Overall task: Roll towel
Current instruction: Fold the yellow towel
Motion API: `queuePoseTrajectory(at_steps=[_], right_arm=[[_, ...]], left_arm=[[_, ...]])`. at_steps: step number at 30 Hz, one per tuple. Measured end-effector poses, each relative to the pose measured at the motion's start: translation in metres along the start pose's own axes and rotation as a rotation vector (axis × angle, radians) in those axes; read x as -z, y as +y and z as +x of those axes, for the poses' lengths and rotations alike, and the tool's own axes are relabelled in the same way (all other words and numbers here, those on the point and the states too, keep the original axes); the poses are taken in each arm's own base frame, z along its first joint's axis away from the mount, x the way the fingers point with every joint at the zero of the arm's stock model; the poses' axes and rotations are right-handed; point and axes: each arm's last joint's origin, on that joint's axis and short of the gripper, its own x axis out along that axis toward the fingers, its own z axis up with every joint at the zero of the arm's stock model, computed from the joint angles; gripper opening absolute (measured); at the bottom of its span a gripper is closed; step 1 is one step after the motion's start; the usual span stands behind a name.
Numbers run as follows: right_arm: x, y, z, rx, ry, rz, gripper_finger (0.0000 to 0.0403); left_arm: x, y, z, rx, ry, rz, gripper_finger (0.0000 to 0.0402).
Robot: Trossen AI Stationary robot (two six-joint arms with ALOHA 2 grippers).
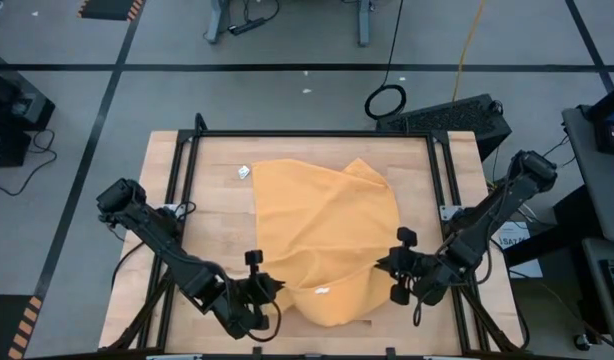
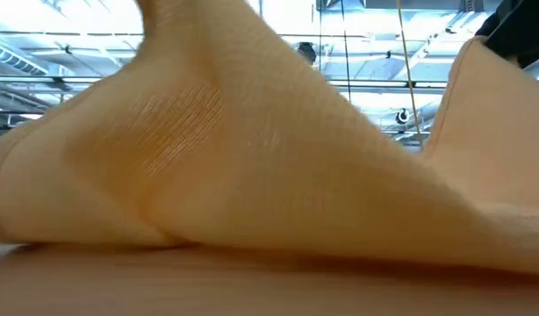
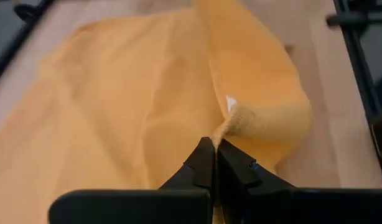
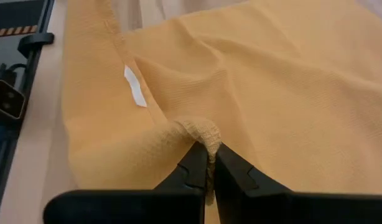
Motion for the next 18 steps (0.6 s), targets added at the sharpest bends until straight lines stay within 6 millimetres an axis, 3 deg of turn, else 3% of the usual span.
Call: queuePoseTrajectory(at_steps=[7, 18], right_arm=[[0.007, 0.012, 0.019, 0.064, -0.059, -0.003, 0.0007], [0.018, 0.031, 0.046, 0.070, -0.106, 0.022, 0.0007]], left_arm=[[-0.003, -0.001, 0.001, -0.025, -0.046, -0.025, 0.0010], [0.005, -0.021, 0.031, -0.017, -0.058, -0.046, 0.0010]])
